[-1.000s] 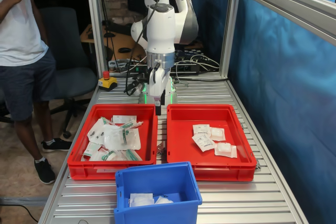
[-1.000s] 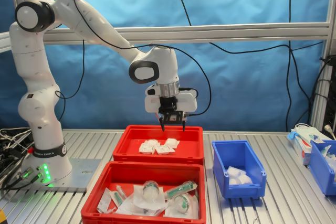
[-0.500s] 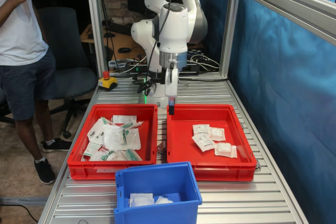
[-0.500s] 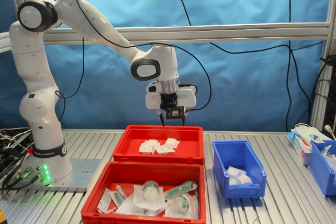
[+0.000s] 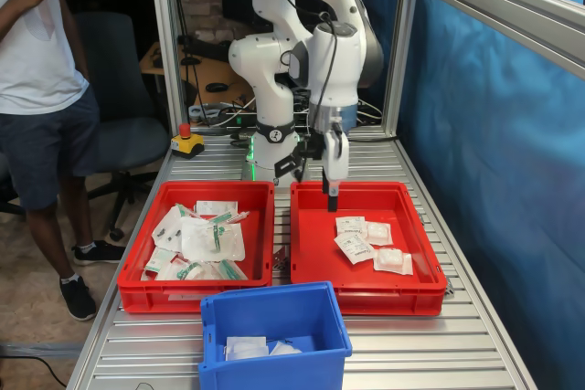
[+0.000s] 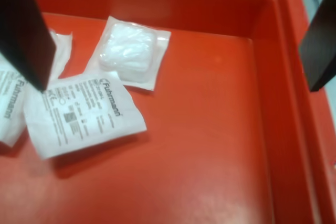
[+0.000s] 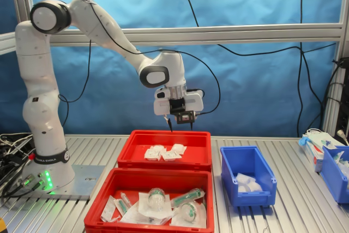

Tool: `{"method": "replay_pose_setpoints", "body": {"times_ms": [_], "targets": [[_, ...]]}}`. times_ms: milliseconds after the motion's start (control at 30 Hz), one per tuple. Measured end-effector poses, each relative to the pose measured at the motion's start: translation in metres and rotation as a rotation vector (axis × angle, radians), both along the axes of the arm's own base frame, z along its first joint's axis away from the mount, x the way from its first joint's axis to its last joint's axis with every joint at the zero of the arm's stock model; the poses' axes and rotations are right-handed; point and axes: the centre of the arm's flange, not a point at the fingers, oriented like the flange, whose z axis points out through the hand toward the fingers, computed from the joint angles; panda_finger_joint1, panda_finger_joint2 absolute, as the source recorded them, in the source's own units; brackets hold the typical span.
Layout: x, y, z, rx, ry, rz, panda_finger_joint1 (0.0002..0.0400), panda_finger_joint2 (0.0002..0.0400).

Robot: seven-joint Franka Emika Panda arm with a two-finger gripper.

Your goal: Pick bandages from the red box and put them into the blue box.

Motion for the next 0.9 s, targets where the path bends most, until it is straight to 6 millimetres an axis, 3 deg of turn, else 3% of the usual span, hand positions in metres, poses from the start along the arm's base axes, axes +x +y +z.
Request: {"method": "replay_pose_setpoints", "body": {"times_ms": [367,900], "targets": [[-0.011,0.048,-0.038,-0.012,0.045,0.025,0.0400,0.0400],[-0.010,0.076,-0.061,-0.025,0.069,0.035,0.0400,0.0400]]}}
